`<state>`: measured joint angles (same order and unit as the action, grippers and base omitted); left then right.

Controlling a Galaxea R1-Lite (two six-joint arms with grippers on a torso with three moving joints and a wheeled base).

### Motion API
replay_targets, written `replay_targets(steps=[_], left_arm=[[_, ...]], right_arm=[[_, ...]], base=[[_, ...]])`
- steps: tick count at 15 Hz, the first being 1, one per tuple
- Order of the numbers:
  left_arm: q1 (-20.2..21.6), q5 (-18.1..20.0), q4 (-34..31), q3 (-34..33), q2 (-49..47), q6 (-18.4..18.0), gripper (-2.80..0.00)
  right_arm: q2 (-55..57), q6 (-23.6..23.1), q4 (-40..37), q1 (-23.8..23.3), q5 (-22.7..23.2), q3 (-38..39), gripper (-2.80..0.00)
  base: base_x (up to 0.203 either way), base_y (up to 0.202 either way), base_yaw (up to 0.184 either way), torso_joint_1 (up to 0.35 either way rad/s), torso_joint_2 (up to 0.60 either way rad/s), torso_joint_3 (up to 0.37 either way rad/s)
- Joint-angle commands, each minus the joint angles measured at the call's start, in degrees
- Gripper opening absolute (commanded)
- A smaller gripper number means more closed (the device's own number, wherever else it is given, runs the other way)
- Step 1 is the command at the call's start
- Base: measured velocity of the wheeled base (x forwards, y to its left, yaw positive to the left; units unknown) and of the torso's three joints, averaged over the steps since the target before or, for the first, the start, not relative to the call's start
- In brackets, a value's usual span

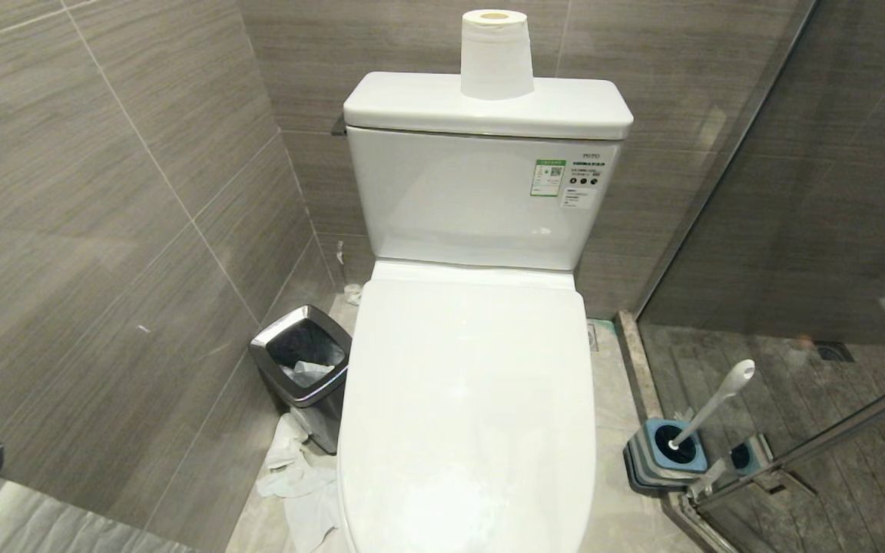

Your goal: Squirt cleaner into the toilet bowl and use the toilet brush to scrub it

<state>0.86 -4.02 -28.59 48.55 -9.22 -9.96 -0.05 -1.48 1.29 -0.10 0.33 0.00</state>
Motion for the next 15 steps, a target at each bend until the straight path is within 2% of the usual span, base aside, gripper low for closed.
replay_targets(steps=[1, 3, 6, 8, 11, 12, 13, 15], left_arm=[[-0.2, 0.4, -0.2, -4.6, 5.7, -2.1, -2.80], [-0.4, 0.7, 0.2, -10.7, 9.2, -4.0, -2.80], [-0.5, 2.7, 5.0, -15.5, 9.3, -2.8, -2.80], [-0.5, 3.8, 12.3, -21.4, 9.3, -2.6, -2.80], [-0.5, 4.9, 29.6, -33.5, 9.3, -3.0, -2.80], [-0.5, 5.3, 33.3, -36.8, 9.3, -3.4, -2.80], [-0.5, 5.5, 36.0, -39.2, 9.3, -3.9, -2.80], [-0.5, 5.7, 37.2, -41.7, 9.3, -5.1, -2.80]], right_arm=[[0.0, 0.0, 0.0, 0.0, 0.0, 0.7, -2.80], [0.0, 0.0, 0.0, 0.0, 0.0, 0.7, -2.80], [0.0, 0.0, 0.0, 0.0, 0.0, 0.7, -2.80], [0.0, 0.0, 0.0, 0.0, 0.0, 0.7, -2.80], [0.0, 0.0, 0.0, 0.0, 0.0, 0.7, -2.80], [0.0, 0.0, 0.0, 0.0, 0.0, 0.7, -2.80], [0.0, 0.0, 0.0, 0.0, 0.0, 0.7, -2.80], [0.0, 0.0, 0.0, 0.0, 0.0, 0.7, -2.80]], base=[[0.000, 0.000, 0.000, 0.000, 0.00, 0.000], [0.000, 0.000, 0.000, 0.000, 0.00, 0.000], [0.000, 0.000, 0.000, 0.000, 0.00, 0.000], [0.000, 0.000, 0.000, 0.000, 0.00, 0.000], [0.000, 0.000, 0.000, 0.000, 0.00, 0.000], [0.000, 0.000, 0.000, 0.000, 0.00, 0.000], [0.000, 0.000, 0.000, 0.000, 0.00, 0.000], [0.000, 0.000, 0.000, 0.000, 0.00, 0.000]])
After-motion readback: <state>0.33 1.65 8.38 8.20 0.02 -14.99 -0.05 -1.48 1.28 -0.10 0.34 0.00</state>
